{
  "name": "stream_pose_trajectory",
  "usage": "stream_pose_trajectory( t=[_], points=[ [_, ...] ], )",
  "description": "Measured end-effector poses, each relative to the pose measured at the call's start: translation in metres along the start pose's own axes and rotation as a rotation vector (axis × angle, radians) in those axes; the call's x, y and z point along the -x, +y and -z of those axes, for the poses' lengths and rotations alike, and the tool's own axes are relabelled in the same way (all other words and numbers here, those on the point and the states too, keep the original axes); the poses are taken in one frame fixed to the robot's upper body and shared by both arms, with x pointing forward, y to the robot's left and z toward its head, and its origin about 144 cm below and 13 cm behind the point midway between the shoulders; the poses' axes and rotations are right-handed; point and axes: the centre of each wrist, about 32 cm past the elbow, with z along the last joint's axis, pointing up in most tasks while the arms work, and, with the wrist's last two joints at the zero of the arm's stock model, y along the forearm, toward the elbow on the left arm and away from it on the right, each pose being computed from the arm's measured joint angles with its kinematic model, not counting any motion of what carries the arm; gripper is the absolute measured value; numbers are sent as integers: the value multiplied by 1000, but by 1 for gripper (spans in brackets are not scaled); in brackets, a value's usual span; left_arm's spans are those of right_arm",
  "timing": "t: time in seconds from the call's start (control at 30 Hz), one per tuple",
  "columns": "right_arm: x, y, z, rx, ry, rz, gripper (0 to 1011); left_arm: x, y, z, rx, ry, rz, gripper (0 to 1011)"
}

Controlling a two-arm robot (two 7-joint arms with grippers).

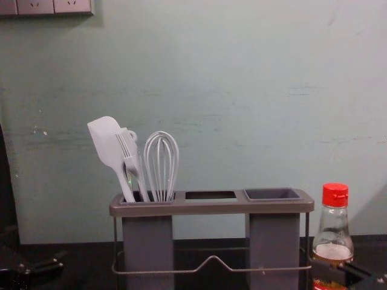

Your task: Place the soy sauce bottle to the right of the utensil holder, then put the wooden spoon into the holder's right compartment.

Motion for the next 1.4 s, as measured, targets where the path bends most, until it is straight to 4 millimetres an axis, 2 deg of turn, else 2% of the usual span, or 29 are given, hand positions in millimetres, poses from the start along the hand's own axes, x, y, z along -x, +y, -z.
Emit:
stream_pose_trajectory(
  t=[0.23,0.5,0.7,1.0,1.4],
  points=[
    [12,-4,-18,133,16,49,1003,0,0,0,0,0,0,1011],
    [19,3,-66,401,65,81,1003,0,0,0,0,0,0,1011],
    [17,15,-90,551,108,76,1002,0,0,0,0,0,0,1011],
    [18,42,-104,707,114,72,1003,0,0,0,0,0,0,1011],
    [18,70,-105,778,109,106,1003,0,0,0,0,0,0,1011]
  ],
)
